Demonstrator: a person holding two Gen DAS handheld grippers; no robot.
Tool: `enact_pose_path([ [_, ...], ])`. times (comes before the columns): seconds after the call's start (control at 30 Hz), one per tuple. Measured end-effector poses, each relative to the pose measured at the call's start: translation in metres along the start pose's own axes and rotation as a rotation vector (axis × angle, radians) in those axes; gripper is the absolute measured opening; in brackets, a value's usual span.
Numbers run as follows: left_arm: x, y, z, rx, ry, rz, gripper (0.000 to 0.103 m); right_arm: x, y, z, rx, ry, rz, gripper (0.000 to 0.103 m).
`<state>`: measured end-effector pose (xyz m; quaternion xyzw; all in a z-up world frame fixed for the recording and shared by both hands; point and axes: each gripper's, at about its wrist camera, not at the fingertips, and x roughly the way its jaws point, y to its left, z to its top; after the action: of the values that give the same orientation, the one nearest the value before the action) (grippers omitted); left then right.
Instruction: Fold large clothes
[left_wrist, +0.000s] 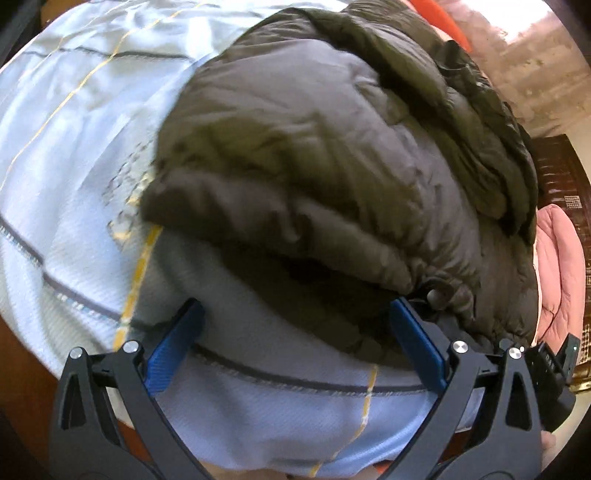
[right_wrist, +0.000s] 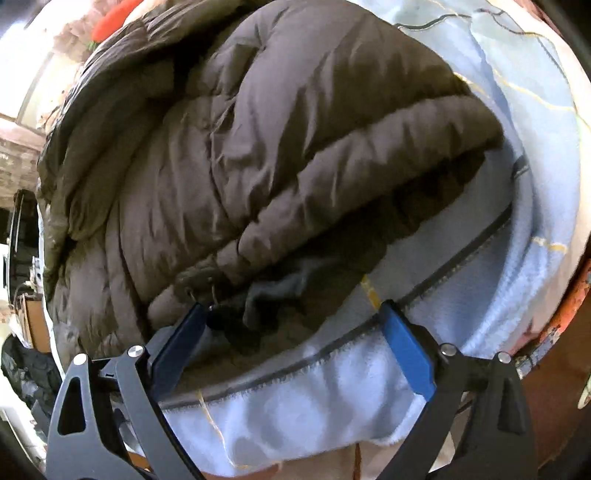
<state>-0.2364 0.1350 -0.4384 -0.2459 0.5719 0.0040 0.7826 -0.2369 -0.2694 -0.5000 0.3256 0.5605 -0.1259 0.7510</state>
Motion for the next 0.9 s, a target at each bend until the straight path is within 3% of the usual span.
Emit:
enact_pose_path([
  [0.17, 0.007, -0.007, 0.013, -0.084, -0.055, -0.07, 0.101, 0.013, 0.006, 0.018, -0.006, 0.017, -0.026, 0.096],
  [0.33, 0.017, -0.014, 0.025, -0.13, -0.103, -0.072, 0.101, 0.027, 0.019, 0.044, -0.012, 0.026, -0.067, 0.096],
  [0.5, 0.023, -0.019, 0.029, -0.099, -0.104, -0.058, 0.101, 0.042, 0.042, 0.054, -0.026, 0.08, -0.088, 0.1],
  [0.63, 0.027, -0.024, 0.038, -0.052, -0.087, -0.043, 0.101, 0.049, 0.038, 0.065, 0.023, 0.078, -0.039, 0.102],
  [0.73, 0.03, -0.028, 0.041, -0.04, -0.077, -0.049, 0.101, 0.041, 0.022, 0.067, 0.147, 0.016, 0.066, 0.102],
  [0.9, 0.033, -0.028, 0.046, -0.063, -0.067, -0.071, 0.101, 0.04, 0.011, 0.078, 0.23, -0.062, 0.167, 0.1],
])
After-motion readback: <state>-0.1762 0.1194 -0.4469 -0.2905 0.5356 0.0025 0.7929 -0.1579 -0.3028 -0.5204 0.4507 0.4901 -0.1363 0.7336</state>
